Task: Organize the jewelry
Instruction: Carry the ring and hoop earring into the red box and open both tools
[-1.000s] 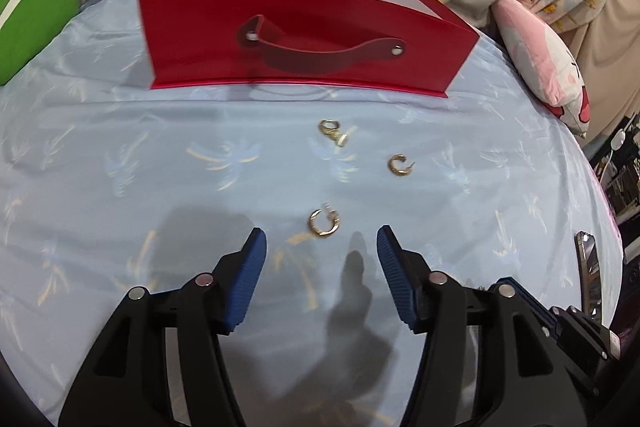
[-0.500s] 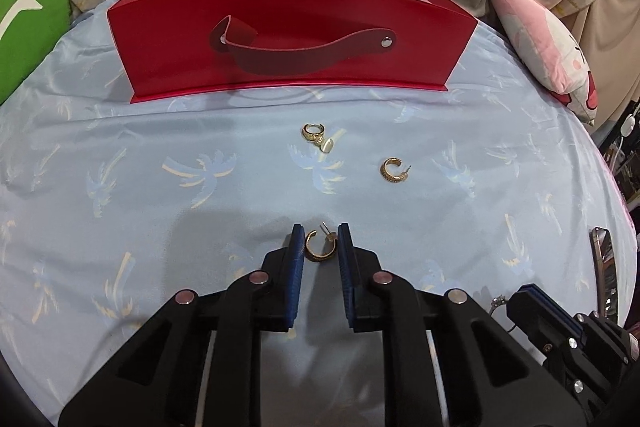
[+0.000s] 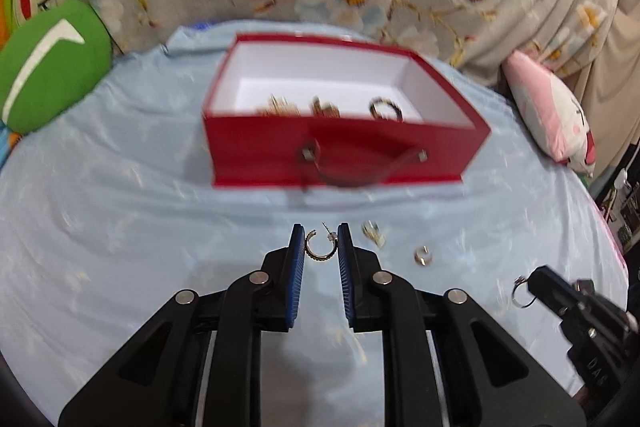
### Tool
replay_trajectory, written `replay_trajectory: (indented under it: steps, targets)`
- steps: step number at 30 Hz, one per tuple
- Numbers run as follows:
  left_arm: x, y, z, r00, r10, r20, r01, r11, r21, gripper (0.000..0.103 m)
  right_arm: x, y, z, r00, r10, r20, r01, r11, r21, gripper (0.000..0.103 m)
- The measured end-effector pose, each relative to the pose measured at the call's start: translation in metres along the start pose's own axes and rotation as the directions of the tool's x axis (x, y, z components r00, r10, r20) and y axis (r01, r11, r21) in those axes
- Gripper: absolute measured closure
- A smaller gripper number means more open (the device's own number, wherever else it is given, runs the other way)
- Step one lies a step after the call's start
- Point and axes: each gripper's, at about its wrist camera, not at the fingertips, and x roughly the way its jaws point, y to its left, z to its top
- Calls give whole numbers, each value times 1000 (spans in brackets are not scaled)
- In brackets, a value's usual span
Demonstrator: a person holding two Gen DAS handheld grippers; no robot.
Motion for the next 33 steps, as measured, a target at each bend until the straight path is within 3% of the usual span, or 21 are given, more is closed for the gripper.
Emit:
replay_trajectory:
  steps: [8,16,22,33]
  targets:
    - [-13,26,85,984,77,159,-81,997,15,87,17,22,104,989,64,130,-51,994,-95,101]
    - [28,22,162,972,99,213,-113,992,54,87,95,25,180,991,108,84,-102,992,-75,101]
    - [77,21,194,978,103,181,-116,991,61,87,156,21,209,995,90,37,-88,995,-43,101]
    - [149,30,209,989,125,81,-129,990,53,87,221,18,224,999,33,-43,-36,997,-68,101]
